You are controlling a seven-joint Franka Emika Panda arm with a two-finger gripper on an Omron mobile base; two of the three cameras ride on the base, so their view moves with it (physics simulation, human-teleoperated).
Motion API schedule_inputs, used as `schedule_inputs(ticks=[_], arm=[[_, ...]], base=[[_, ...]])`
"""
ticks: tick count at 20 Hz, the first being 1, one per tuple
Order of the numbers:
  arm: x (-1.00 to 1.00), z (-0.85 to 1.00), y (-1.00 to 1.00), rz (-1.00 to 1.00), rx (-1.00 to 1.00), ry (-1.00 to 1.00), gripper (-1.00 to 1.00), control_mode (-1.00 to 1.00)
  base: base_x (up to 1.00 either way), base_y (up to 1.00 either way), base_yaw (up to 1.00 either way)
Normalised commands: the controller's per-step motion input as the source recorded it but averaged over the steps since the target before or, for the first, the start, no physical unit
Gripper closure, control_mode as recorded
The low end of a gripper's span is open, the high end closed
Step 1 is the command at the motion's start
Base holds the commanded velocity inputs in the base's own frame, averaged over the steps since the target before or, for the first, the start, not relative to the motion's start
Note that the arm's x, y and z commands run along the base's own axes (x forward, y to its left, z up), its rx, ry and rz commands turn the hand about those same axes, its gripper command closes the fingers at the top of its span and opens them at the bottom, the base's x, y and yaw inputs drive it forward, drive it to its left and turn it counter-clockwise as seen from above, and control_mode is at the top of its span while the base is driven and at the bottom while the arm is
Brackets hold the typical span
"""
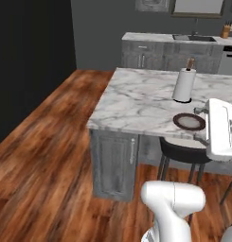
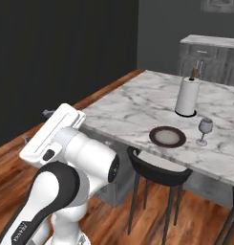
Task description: Retrieve the wine glasses from the counter and place one next to each plate.
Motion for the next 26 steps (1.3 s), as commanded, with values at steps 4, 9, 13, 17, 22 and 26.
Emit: schedule_inputs(ticks=[4, 9, 13, 17, 22, 26], arm=[[0.0, 0.0, 0.0, 0.0, 0.0, 0.0, -1.0, 1.0], [0.0, 0.0, 0.0, 0.0, 0.0, 0.0, -1.0, 1.0], [0.0, 0.0, 0.0, 0.0, 0.0, 0.0, -1.0, 1.0], [0.0, 0.0, 0.0, 0.0, 0.0, 0.0, -1.0, 1.0], [0.0, 0.0, 0.0, 0.0, 0.0, 0.0, -1.0, 1.0], [0.0, 0.0, 0.0, 0.0, 0.0, 0.0, -1.0, 1.0]], base=[[0.06, 1.0, -0.11], [0.39, 1.0, -0.18], [0.64, 1.0, -0.3], [0.83, 1.0, -0.35], [0.97, 1.0, -0.43], [0.98, 1.0, -0.48]])
